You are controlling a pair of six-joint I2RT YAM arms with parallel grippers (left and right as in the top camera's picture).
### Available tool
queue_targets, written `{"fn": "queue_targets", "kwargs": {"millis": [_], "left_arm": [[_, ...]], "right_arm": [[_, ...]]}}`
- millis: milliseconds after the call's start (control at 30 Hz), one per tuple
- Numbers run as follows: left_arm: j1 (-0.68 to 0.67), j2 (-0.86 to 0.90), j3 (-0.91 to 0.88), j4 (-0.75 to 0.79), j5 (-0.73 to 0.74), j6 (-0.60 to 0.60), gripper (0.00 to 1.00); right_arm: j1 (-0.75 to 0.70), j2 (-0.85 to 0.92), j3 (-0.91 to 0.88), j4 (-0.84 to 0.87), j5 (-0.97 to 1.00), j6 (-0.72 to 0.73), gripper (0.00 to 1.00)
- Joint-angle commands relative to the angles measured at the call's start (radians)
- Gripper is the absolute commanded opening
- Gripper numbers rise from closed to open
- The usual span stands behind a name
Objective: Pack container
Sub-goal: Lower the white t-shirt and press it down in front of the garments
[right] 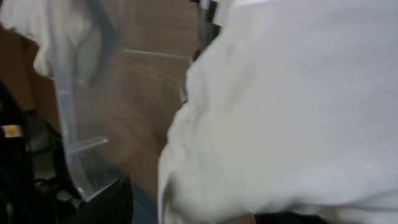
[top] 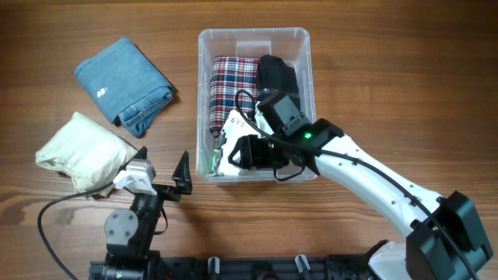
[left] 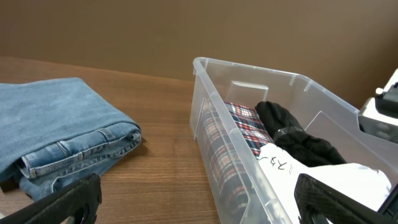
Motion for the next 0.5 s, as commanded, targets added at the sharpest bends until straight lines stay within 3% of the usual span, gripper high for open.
{"fn": "queue_targets", "kwargs": {"millis": [0,167,233,333,467], "left_arm": [[-0.005,0.0,-0.008,0.003,0.008,0.016,1.0],[-0.005,0.0,-0.008,0.003,0.008,0.016,1.0],[-0.005,0.0,-0.008,0.003,0.008,0.016,1.0],[-0.005,0.0,-0.008,0.003,0.008,0.016,1.0],[-0.005,0.0,-0.008,0.003,0.008,0.016,1.0]], "right_arm": [[0.004,0.006,0.106,-0.093,0.183,-0.005,0.63],[0.004,0.005,0.29,-0.287,0.394,-0.033,0.64],[0.004,0.005,0.357,-0.344,0.455,-0.035,0.7],[0.004,0.005,0.391,-0.346,0.457,-0.058,0.7],[0.004,0.015,0.392,-0.335,0.454,-0.07,0.56]]}}
